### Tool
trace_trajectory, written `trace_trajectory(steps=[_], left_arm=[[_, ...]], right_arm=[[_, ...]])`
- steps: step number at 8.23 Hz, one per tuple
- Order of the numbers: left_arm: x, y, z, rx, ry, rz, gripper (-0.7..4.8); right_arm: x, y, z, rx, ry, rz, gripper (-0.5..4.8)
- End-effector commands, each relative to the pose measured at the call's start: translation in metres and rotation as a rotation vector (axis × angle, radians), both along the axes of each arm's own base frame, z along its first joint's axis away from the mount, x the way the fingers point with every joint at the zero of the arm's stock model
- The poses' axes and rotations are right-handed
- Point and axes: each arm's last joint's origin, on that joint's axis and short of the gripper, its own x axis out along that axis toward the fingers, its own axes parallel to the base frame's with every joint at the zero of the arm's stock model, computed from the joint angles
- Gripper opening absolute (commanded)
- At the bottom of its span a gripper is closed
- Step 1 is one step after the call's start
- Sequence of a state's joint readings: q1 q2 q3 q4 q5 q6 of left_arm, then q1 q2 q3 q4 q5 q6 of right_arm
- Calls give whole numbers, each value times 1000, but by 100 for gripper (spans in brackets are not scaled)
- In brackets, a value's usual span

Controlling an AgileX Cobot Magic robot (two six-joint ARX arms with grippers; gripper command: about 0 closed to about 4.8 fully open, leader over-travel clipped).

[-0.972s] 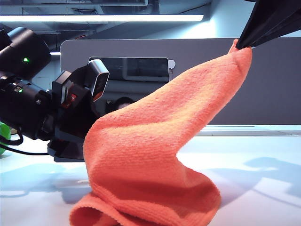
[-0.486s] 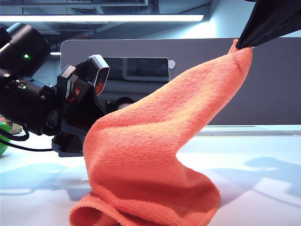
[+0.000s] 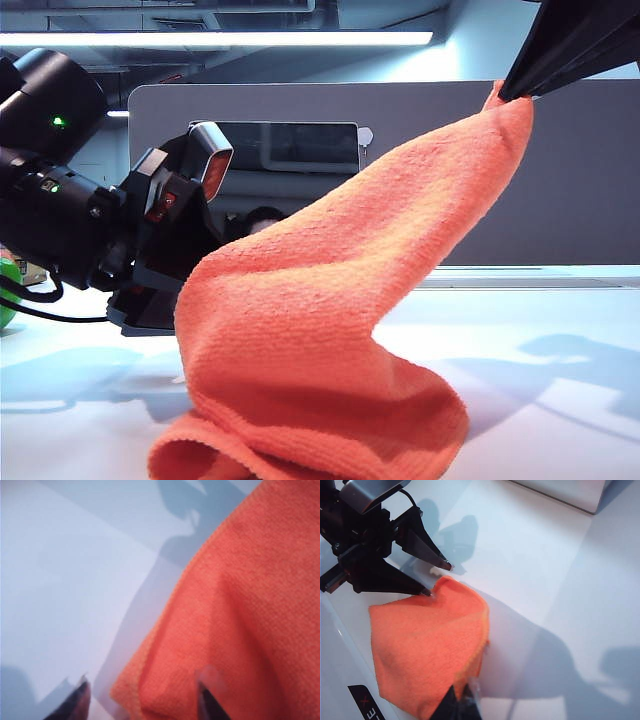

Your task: Pick up the cloth from the table and use it to cover the mirror.

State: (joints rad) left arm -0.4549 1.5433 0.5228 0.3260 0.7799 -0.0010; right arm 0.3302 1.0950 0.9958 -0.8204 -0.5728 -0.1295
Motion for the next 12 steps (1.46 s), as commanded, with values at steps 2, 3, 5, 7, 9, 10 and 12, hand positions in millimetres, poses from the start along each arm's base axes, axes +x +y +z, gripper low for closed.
trace_trajectory(steps=[2,3,5,7,9,10,12], left_arm=[[-2,-9,-11,10,30,-38,274],[-1,-11,-9,-5,9,-32,226],[0,-11,-9,12,1,-5,-6],[5,-13,-2,-41,-47,28,-6],[12,-16,15,-157,-107,71,-6],[12,-15,22,-153,-154,123,-5],[11,-12,37,-151,-229,207,-6]], right_arm=[[0,1,3,14,-19,8,-6],[0,0,3,14,-18,8,-6],[0,0,3,14,-18,8,-6],[0,1,3,15,-22,8,-6],[4,2,6,31,-72,7,-6],[6,2,7,28,-94,-2,-6],[8,1,7,-26,-128,-58,-6]])
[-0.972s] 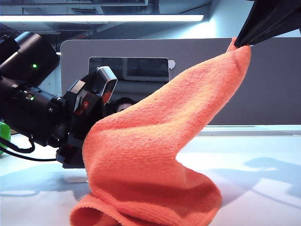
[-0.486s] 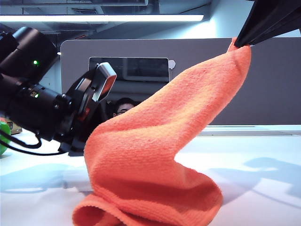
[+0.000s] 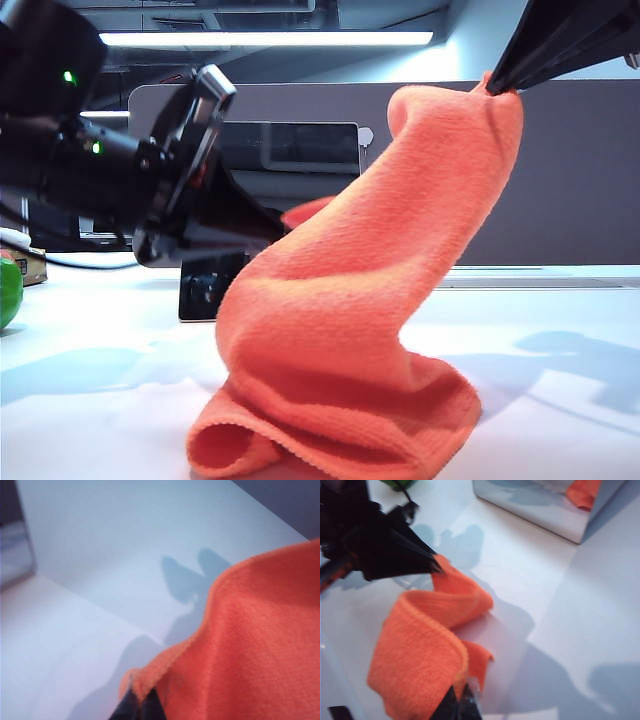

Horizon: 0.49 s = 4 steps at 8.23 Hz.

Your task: Pick up the cloth from the table and use it to cover the mirror.

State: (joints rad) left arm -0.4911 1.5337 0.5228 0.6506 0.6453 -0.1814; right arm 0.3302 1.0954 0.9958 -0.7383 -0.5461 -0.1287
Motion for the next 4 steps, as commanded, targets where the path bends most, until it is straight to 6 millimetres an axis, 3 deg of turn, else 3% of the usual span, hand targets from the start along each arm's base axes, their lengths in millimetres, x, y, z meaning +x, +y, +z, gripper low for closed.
trace_trajectory(steps=[1,2,4], left_arm=[[0,2,15,-12,-77,81,-6],[-4,7,36,-16,-169,169,-6],[-10,17,48,95,-237,361,-6]], right_arm=[[3,-1,3,-40,-51,-52,-6],[8,0,9,-12,-119,-92,-6],[17,1,18,14,-234,-158,-6]])
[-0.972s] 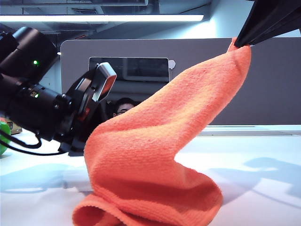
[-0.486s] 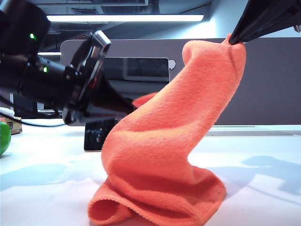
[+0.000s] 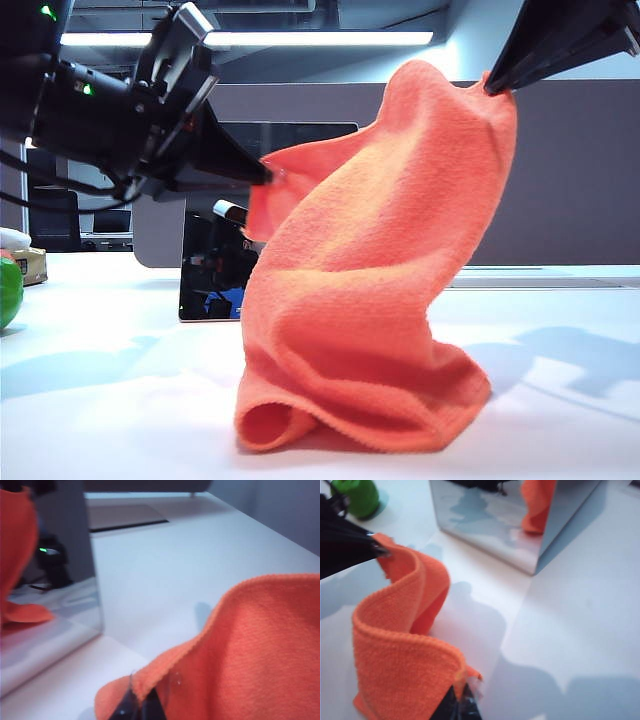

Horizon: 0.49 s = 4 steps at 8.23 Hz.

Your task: Pick up the cloth from the table and use it to cover the mirror.

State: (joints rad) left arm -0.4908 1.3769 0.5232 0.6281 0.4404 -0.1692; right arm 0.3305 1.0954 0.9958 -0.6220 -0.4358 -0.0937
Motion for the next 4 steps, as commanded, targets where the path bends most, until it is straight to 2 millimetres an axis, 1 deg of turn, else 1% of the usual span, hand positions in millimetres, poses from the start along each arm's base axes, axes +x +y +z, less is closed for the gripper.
trace_trajectory(steps=[1,2,3,4], left_arm=[[-9,16,25,152,-152,292,-6],[-11,19,41,206,-236,363,-6],[-6,20,59,262,-285,380,-6],[6,29,85,282,-312,417,-6]], right_arm=[[15,3,15,72,-163,-89,-6],[22,6,11,77,-164,-91,-6],[29,9,7,92,-152,-85,-6],[39,17,3,125,-162,-49,-6]])
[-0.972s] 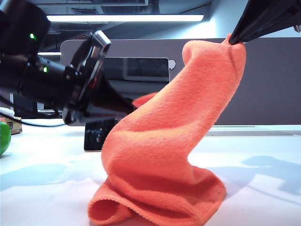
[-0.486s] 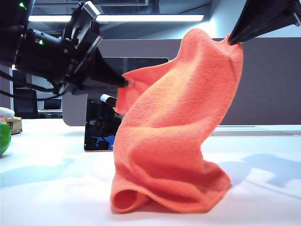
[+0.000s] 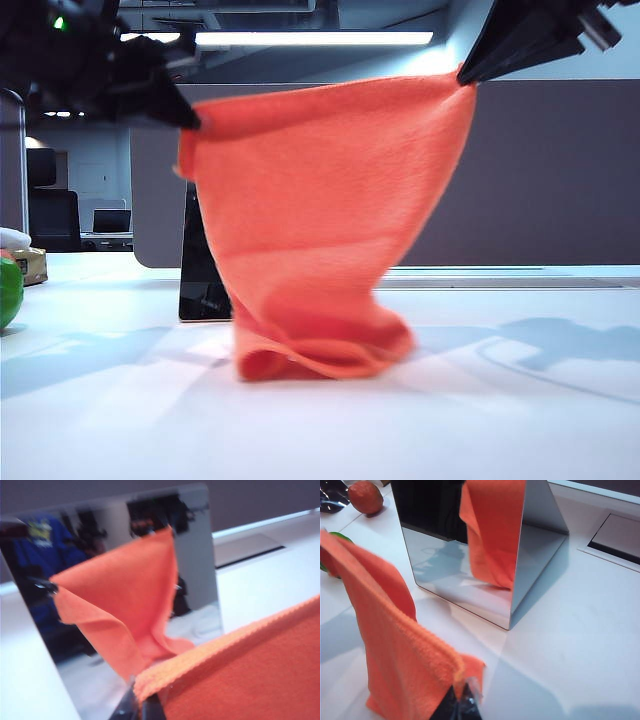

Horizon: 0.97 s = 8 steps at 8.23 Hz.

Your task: Pick up the cloth from the table and use it to cover the mirror.

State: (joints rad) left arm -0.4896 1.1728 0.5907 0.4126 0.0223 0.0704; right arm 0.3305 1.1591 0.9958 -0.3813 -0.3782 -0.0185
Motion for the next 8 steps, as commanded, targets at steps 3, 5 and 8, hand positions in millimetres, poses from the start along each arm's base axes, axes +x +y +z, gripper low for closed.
trace_trajectory(steps=[3,5,8], left_arm=[[27,36,49,54,-101,93,-6],[27,35,53,71,-162,51,-6],[27,34,72,34,-312,7,-6]], right_arm=[[33,24,-2,134,-138,48,-6],[38,25,6,159,-244,17,-6],[31,40,37,226,-407,64,-6]])
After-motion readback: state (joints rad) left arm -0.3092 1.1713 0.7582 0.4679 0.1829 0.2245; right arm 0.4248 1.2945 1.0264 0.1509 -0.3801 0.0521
